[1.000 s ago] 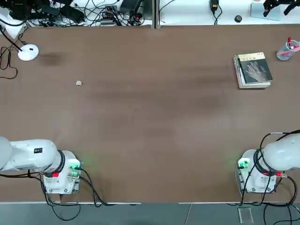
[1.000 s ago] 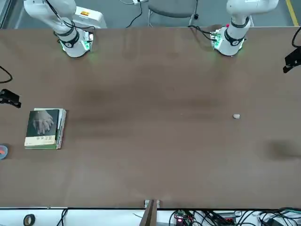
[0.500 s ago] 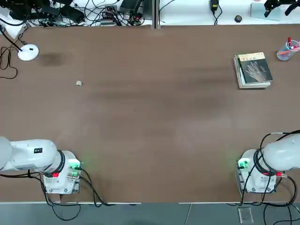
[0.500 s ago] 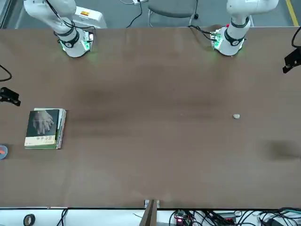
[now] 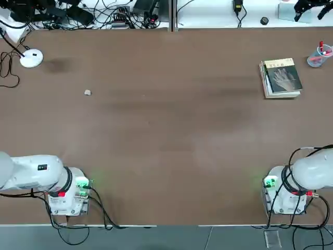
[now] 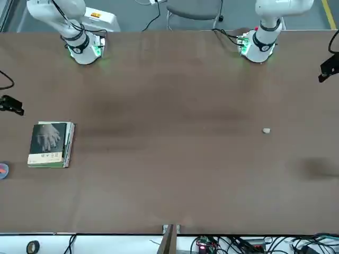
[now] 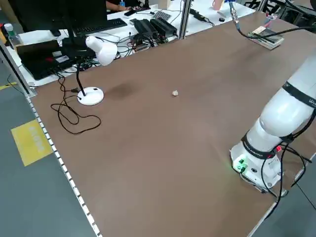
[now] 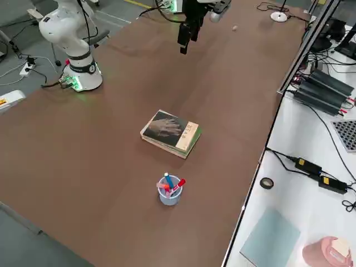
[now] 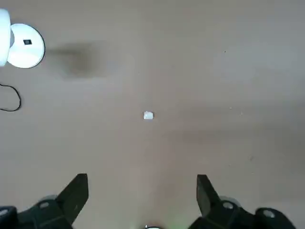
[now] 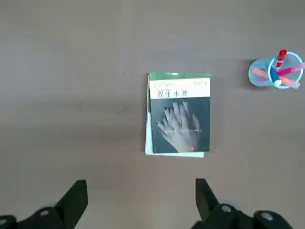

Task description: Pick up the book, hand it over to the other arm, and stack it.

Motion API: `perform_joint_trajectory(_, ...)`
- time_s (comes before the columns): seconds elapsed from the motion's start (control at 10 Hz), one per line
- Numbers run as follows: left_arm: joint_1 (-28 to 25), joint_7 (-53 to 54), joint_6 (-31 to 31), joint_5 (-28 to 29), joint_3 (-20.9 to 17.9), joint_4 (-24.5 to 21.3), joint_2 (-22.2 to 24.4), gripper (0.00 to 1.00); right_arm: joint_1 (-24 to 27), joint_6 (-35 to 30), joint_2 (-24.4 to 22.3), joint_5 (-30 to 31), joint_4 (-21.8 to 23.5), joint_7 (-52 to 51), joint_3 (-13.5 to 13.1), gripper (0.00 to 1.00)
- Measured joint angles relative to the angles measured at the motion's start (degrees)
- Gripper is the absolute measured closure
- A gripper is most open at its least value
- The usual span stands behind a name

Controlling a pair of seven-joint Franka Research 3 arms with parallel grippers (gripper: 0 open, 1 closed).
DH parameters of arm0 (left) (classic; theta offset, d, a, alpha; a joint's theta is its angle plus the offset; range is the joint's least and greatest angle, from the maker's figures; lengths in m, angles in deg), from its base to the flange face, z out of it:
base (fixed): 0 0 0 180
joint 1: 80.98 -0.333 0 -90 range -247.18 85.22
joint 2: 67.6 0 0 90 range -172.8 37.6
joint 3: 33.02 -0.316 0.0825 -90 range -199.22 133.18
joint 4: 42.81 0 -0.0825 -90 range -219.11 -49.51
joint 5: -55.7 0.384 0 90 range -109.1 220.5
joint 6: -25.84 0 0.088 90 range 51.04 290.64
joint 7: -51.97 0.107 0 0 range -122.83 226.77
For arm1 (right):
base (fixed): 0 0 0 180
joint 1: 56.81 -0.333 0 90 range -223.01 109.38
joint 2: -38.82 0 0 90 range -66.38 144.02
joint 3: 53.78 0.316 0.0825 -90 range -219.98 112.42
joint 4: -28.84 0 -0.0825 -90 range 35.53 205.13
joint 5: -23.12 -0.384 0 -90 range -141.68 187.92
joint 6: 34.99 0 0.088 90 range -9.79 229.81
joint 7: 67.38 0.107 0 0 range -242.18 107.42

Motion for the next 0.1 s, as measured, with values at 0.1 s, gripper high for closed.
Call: perform_joint_trajectory(0.1,0.0,0.0,0.0,0.0,0.0,0.0,0.0,0.00,0.0,-1.0,-0.1,0.0,-0.8,0.1,0.2,0.00)
